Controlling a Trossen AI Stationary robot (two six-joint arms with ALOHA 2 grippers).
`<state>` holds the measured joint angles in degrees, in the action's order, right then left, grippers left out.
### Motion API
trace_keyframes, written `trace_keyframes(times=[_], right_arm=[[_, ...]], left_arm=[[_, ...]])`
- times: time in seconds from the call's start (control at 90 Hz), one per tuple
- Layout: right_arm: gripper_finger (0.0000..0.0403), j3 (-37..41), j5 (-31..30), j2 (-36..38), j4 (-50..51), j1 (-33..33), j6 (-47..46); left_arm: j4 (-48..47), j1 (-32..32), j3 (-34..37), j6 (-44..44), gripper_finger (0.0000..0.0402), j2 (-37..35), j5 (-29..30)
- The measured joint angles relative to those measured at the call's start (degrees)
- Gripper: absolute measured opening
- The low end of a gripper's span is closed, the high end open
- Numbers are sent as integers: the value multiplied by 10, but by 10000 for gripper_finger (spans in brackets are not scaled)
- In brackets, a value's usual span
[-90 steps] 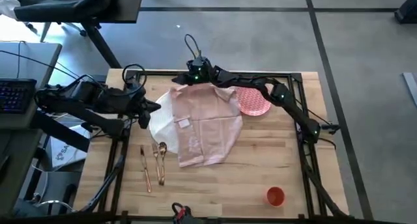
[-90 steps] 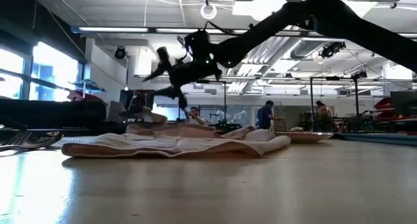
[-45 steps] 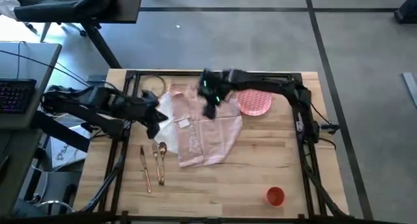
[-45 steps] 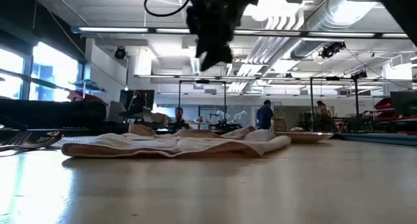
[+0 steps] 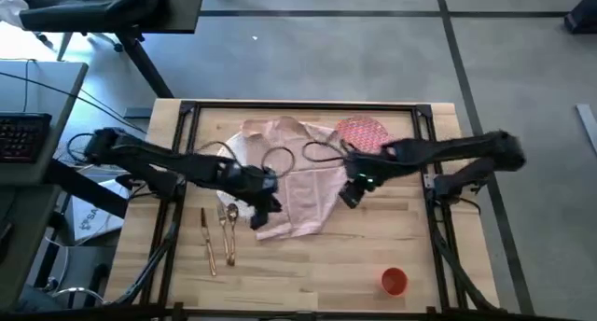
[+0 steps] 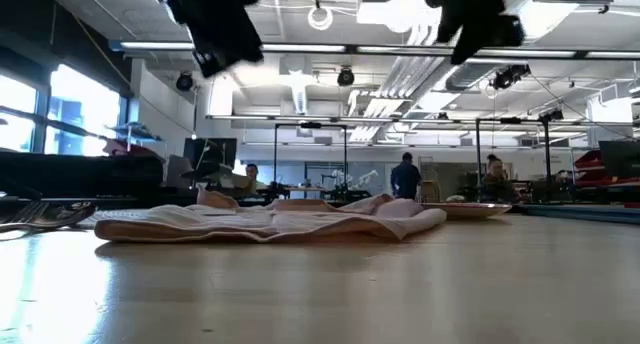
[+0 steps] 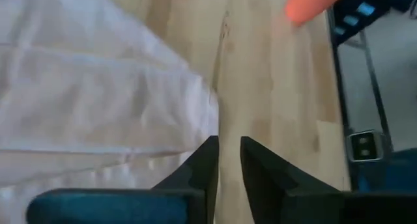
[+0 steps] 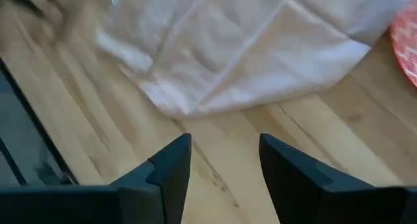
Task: Set table place
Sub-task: Fold the pink napkin
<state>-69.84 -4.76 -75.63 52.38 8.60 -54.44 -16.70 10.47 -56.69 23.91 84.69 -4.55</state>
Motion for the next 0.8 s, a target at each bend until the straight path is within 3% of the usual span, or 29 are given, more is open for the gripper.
trace_keyframes(times=[0.133,0.422,0.633,0.8], right_arm=[[161,45,-28,47,-43,41,-18],[161,83,-59,45,-73,114,5],[161,100,-62,45,-102,157,-13],[161,100,-74,45,-101,185,-36]], left_arm=[[48,17,-6,7,57,85,-25],[31,59,-73,4,96,206,12],[31,88,-170,-62,121,273,158],[-11,82,-237,-142,123,346,179]])
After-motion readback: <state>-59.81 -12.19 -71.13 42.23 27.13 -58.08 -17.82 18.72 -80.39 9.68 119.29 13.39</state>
